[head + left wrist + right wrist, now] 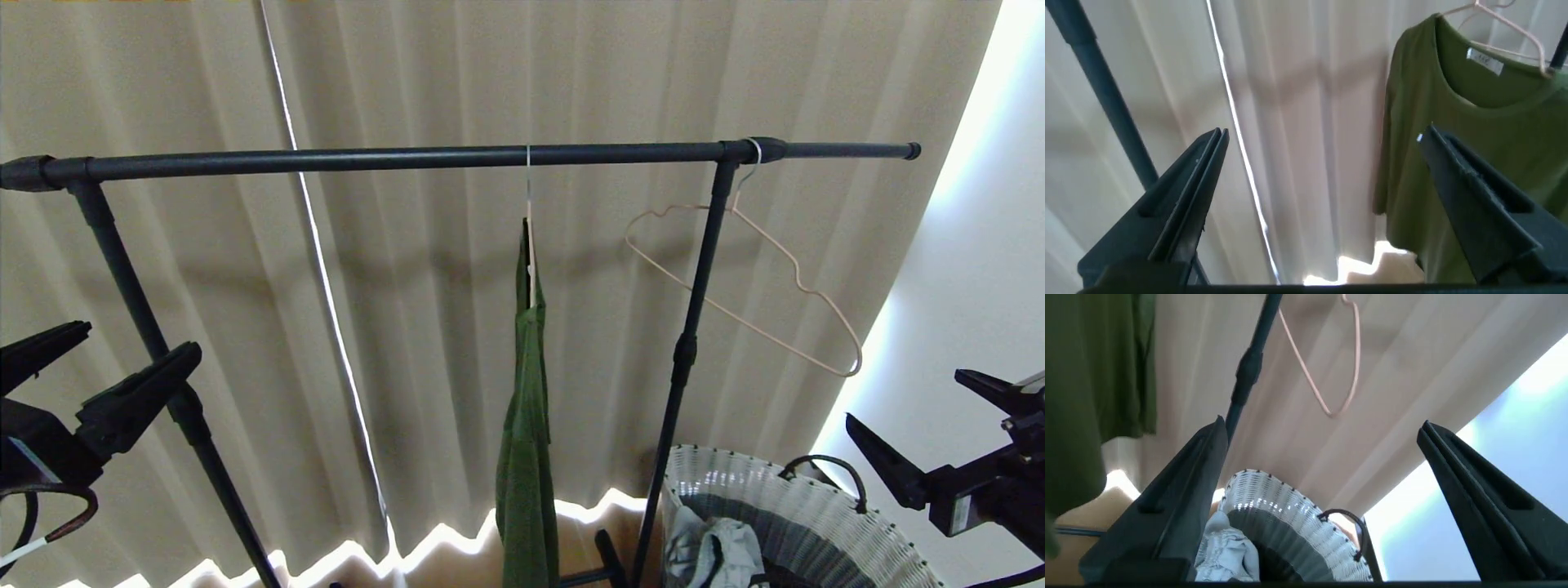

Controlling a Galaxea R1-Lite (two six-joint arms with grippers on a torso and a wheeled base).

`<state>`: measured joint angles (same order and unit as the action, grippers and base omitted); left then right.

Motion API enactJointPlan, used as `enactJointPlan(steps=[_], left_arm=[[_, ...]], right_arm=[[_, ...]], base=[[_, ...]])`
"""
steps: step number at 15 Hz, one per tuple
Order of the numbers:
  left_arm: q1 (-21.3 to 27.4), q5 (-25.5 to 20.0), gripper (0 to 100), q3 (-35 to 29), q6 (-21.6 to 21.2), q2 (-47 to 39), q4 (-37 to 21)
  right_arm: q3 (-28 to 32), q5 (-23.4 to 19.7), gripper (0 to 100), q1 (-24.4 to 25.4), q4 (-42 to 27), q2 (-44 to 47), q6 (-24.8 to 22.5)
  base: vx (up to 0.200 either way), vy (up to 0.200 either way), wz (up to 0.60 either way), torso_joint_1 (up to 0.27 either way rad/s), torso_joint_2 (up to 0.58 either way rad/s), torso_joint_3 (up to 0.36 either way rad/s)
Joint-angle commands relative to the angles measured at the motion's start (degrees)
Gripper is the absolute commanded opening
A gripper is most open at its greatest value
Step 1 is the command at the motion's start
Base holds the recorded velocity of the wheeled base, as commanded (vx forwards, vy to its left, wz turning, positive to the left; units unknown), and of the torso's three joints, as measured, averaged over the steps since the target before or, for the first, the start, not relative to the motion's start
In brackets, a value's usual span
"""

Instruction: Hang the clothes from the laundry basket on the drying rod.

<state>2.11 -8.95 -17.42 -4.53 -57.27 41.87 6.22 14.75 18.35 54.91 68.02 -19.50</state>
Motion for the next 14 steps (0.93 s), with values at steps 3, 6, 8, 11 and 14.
enactJointPlan(steps=[3, 6, 8, 11, 14], left_arm=[[-0.09, -0.02, 100, 0.02, -0.04, -0.38, 0.14], [-0.09, -0.02, 100, 0.11, -0.12, -0.30, 0.14], [-0.09, -0.02, 100, 0.19, -0.12, -0.21, 0.14], [-0.09, -0.02, 100, 0.37, -0.21, -0.47, 0.14], [-0.09, -0.02, 100, 0.46, -0.21, -0.47, 0.14]], right_arm=[[-0.06, 0.10, 100, 0.02, 0.03, 0.09, -0.01], [-0.42, 0.10, 100, 0.02, 0.11, 0.09, -0.01], [-0.77, 0.02, 100, 0.02, 0.11, 0.09, -0.01], [-0.94, 0.02, 100, 0.02, -0.15, 0.36, -0.09], [-0.94, 0.10, 100, 0.02, -0.06, 0.97, -0.27]], base=[[-0.200, 0.000, 0.00, 0.006, 0.00, 0.002], [-0.200, 0.000, 0.00, 0.001, 0.00, 0.001], [0.000, 0.000, 0.00, 0.000, 0.00, 0.000], [0.000, 0.000, 0.00, 0.000, 0.00, 0.000], [0.000, 0.000, 0.00, 0.000, 0.00, 0.000]])
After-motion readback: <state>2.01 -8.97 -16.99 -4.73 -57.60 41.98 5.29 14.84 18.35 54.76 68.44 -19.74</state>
